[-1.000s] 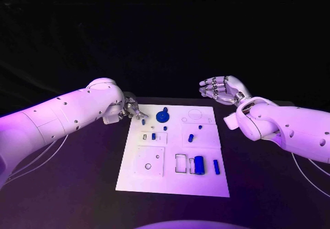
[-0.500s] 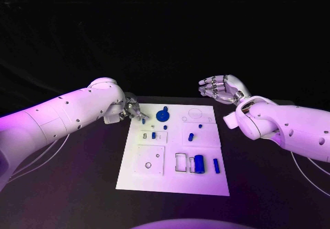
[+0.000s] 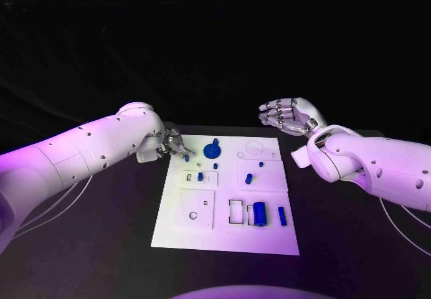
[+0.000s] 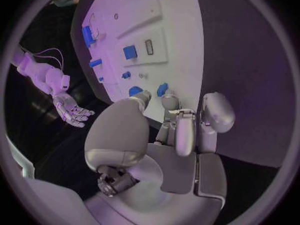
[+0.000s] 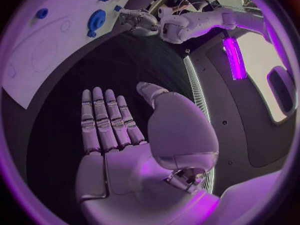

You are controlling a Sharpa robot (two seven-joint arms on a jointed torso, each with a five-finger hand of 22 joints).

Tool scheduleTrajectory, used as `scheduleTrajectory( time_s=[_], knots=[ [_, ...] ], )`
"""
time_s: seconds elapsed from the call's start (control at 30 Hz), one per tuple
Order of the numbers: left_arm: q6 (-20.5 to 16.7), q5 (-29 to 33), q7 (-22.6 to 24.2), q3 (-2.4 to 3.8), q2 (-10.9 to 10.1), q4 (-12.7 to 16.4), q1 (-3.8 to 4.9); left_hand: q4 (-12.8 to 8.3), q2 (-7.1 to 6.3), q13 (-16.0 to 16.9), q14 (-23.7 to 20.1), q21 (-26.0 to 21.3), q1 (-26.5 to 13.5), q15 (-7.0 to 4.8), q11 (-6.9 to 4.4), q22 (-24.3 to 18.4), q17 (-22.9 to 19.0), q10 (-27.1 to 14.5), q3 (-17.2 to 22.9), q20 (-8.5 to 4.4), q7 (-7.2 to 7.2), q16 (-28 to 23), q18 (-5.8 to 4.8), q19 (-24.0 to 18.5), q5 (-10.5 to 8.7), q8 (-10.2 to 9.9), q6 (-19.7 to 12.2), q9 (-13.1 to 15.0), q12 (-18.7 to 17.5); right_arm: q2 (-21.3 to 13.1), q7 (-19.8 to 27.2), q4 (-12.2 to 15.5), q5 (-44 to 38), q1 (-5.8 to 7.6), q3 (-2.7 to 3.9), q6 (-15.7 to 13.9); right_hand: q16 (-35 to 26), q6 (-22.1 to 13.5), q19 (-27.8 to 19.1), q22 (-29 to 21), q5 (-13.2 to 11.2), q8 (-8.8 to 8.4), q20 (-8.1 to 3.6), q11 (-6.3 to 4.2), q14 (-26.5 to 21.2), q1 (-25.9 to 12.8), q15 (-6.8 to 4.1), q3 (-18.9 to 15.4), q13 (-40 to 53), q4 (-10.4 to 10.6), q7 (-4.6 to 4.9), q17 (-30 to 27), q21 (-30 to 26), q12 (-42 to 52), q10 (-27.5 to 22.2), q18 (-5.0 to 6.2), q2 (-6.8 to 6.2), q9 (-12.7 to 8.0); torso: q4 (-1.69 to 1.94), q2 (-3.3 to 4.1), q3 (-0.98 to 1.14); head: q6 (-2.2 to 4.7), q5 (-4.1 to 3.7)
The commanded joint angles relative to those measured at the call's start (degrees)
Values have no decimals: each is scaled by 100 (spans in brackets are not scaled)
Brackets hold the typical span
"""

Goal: Assemble the parts on the task board

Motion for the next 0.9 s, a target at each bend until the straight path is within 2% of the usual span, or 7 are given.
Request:
scheduleTrajectory(
  time_s=[0.03,0.33,0.5,0.67,0.9],
  knots=[
    [74,71,10,1,26,-11,-4,-1,44,10,427,34,32,7,13,9,916,-41,60,-5,-4,30,38,8,24,22,-51,9,26,6,63,4,-23,-3,1,90,-13,43,-38,-5,25,-35,12,30,-3,-29,29,-29,-7,5,488,-5,-28,-36,14,-53,30,-5,0,3,-1,-6,-3],
    [96,85,-10,1,54,-50,-23,-6,80,-2,427,36,141,7,12,10,920,-54,143,-1,-7,31,39,3,25,33,-55,21,26,4,66,6,-23,-4,1,90,-13,43,-38,-5,25,-35,12,30,-3,-29,29,-29,-7,5,488,-5,-28,-36,14,-53,30,-5,1,-2,-2,-18,-14],
    [105,93,-12,1,62,-61,-26,-10,188,-1,429,46,387,-4,-2,24,927,-63,403,-4,-21,35,39,0,9,56,-60,44,35,3,66,6,-23,-5,1,92,-13,43,-38,-5,25,-35,12,30,-3,-29,29,-29,-7,5,488,-5,-28,-36,14,-53,30,-5,4,-4,1,-20,-12],
    [91,106,-13,1,67,-69,-28,-25,237,-3,429,54,575,-11,-8,35,929,-69,630,-9,-28,35,38,-1,-15,70,-81,62,39,2,67,8,-23,-5,1,95,-13,43,-38,-5,25,-35,12,30,-3,-29,29,-29,-7,5,488,-5,-28,-36,14,-53,30,-5,-1,-3,0,-22,-12],
    [90,121,-9,1,75,-78,-28,-31,219,3,432,65,726,-13,-13,52,940,-66,849,-7,-32,40,33,0,-39,101,-90,88,48,0,65,10,-23,-5,1,98,-13,43,-38,-5,25,-35,12,30,-3,-29,29,-29,-7,5,488,-5,-28,-36,14,-53,30,-5,1,-8,1,-27,-14]
  ],
)
